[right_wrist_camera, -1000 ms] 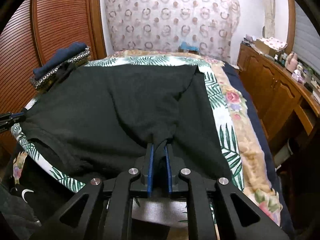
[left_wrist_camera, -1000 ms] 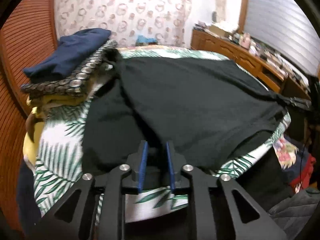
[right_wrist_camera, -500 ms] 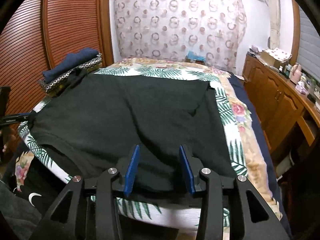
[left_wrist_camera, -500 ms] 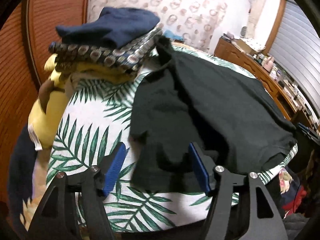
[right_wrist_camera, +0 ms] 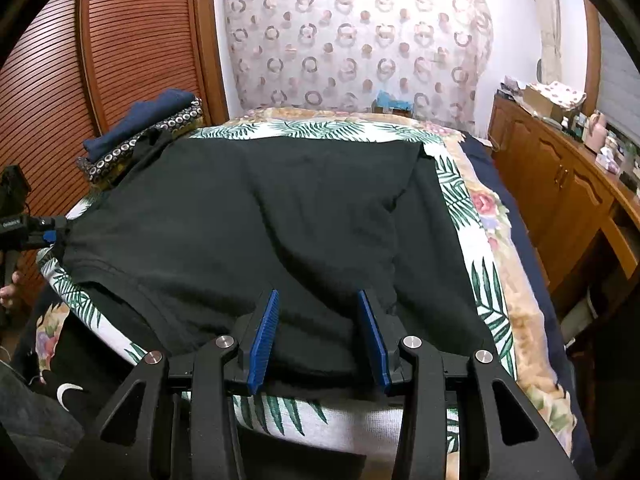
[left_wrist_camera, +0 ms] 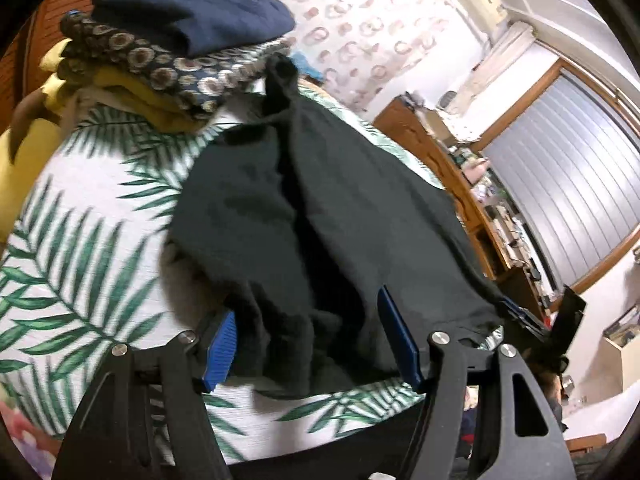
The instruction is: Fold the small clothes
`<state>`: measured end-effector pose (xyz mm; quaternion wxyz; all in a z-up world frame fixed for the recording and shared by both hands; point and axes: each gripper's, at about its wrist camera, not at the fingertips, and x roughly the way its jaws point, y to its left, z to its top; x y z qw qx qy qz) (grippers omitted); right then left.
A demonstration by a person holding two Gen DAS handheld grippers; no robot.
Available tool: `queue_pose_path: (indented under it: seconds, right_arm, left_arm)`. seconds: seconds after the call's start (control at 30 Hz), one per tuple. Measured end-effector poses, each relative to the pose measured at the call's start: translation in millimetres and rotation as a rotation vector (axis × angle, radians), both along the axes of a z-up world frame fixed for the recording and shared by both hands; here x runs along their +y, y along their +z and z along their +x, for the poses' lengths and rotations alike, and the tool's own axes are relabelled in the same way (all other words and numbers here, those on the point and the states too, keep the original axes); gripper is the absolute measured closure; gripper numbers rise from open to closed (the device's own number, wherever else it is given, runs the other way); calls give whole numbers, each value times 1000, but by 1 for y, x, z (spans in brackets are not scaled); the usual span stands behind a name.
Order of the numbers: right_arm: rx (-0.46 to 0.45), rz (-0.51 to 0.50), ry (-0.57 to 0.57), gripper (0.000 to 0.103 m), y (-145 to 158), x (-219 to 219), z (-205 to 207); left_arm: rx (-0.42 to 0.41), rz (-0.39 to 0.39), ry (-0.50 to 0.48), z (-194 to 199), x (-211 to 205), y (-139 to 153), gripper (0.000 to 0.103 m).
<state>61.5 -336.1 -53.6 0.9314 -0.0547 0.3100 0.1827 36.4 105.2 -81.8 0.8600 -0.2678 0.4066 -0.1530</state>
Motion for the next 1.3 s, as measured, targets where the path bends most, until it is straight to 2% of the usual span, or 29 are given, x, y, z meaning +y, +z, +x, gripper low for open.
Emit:
queue_pose_path:
  seconds: [0.1,0.17,0.27,0.3,0.37,0.4,0.47,0.53,0.63,0.77,0.9,1.07,1.3]
  right_arm:
    - [9,-2,-5,61,-2,2,2]
    - [15,0,-9,61,-4,2,3]
    - [20,0,-12,61,-5,3,3]
    - [21,0,-13,61,-5,3,4]
    - [21,1,-13,61,-4,3,3]
    - [22,4,-14,61,-4,3,3]
    - [23,11,-18,61,-4,1,4]
    - [24,17,-21,61,-5,0,3]
    - [22,25,-23,61,-5,-2,1]
    - [18,37,-31,61,-5,-5,-3]
    - [13,54,-44,61,-6,-11,-6]
    - [1,64,-73,61,-6,-18,-12]
    - [-29,90,-123,61,-1,-38,-31]
  left_arm:
    - [18,39,-39,4,-18,-2,36]
    - [8,117,-43,5,-31,1,36]
    - [4,189,-44,9,-41,2,38]
    - [4,216,-42,10,-43,2,42]
    - [10,304,-29,14,-51,2,62]
    - [14,329,-30,17,-54,1,67]
    - [10,332,-41,19,-53,2,91]
    - [-7,353,-53,20,-56,7,94]
    - [-74,360,-73,16,-66,25,94]
    - [-179,346,-116,16,-90,63,94]
    - [-249,346,-196,29,-124,96,95]
    - [-332,364,-344,61,-196,134,95]
    - [-361,354,-536,85,-288,155,95]
